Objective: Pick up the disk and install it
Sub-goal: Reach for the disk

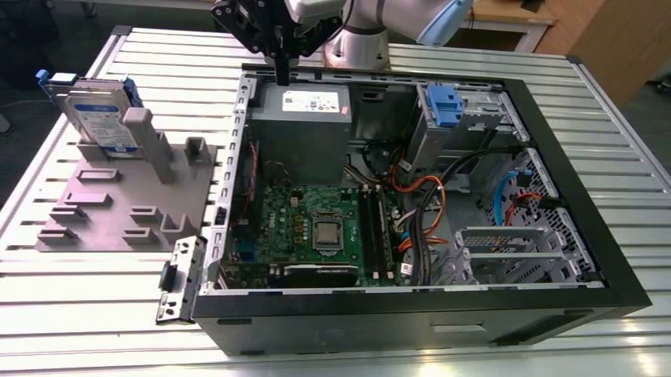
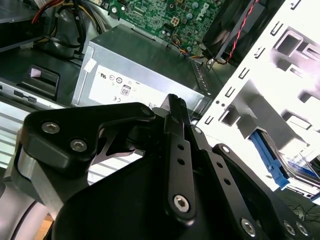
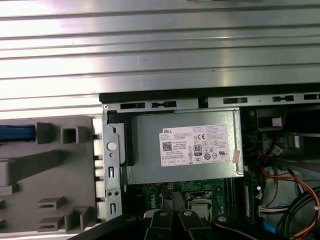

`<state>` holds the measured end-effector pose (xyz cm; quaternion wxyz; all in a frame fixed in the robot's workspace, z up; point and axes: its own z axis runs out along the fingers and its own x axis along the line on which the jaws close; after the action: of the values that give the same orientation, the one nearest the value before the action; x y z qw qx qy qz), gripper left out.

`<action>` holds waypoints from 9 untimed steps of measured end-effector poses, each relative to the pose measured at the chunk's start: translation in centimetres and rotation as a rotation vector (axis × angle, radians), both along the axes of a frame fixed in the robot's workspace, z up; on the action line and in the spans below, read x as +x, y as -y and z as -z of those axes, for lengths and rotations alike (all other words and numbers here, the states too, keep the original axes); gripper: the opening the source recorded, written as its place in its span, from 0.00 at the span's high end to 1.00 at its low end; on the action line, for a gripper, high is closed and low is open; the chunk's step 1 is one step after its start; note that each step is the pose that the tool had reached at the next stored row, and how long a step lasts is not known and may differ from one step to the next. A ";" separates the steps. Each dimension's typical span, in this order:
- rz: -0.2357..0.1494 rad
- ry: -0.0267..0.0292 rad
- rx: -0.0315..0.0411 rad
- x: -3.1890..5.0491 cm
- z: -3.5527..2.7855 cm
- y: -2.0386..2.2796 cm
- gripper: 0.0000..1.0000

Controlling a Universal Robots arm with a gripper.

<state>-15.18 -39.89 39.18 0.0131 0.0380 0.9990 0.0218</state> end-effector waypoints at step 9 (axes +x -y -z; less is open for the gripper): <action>0.000 -0.0002 -0.0003 -0.31 -0.01 0.00 0.89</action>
<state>-15.49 -39.89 39.19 0.0130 0.0379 0.9990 0.0217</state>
